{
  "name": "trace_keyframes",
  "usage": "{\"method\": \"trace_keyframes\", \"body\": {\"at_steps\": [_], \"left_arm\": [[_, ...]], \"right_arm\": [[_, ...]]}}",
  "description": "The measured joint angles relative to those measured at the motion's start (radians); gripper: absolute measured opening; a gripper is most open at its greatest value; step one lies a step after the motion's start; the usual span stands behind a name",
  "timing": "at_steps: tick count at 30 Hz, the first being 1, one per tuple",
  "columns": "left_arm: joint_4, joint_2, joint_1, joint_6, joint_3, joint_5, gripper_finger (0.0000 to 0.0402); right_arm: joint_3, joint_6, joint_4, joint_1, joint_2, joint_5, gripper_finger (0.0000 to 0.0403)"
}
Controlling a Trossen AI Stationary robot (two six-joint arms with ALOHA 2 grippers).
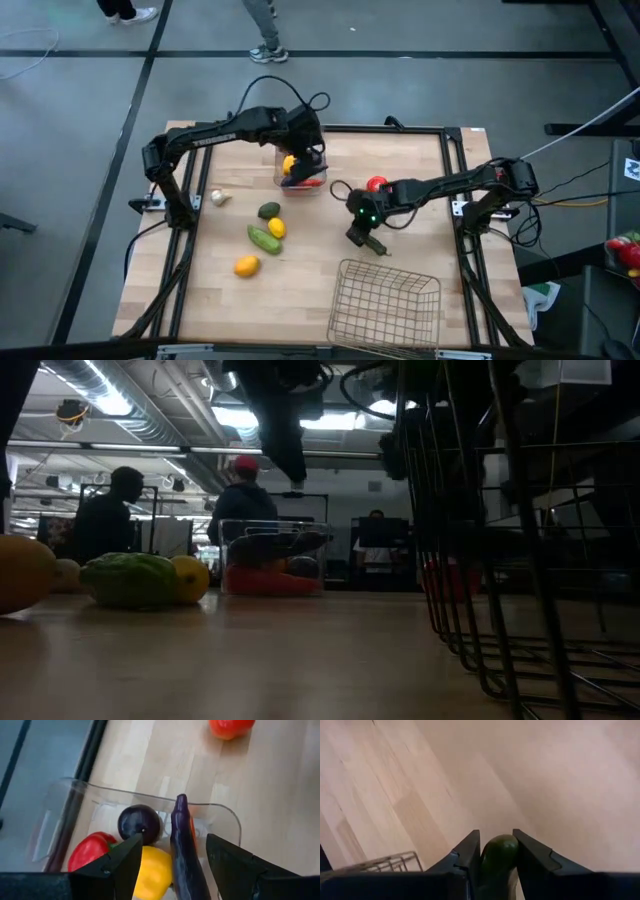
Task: Sort produce into baskets
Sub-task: Put the green chili pepper into the transparent bin
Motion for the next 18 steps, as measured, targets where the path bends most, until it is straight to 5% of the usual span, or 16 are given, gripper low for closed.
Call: {"method": "trace_keyframes", "body": {"at_steps": [10,18], "left_arm": [[-0.104,-0.216,0.011,-0.052,0.001,-0.006,0.0217],[-0.21,-0.398,0.007,-0.147,-0.015,-0.007,0.0217]], "right_arm": [[0.112,-0.18,0.04,-0.115,0.0,0.015,0.0106],[0.168,-0.31,0.29,-0.197,-0.001,0.043,0.0106]]}}
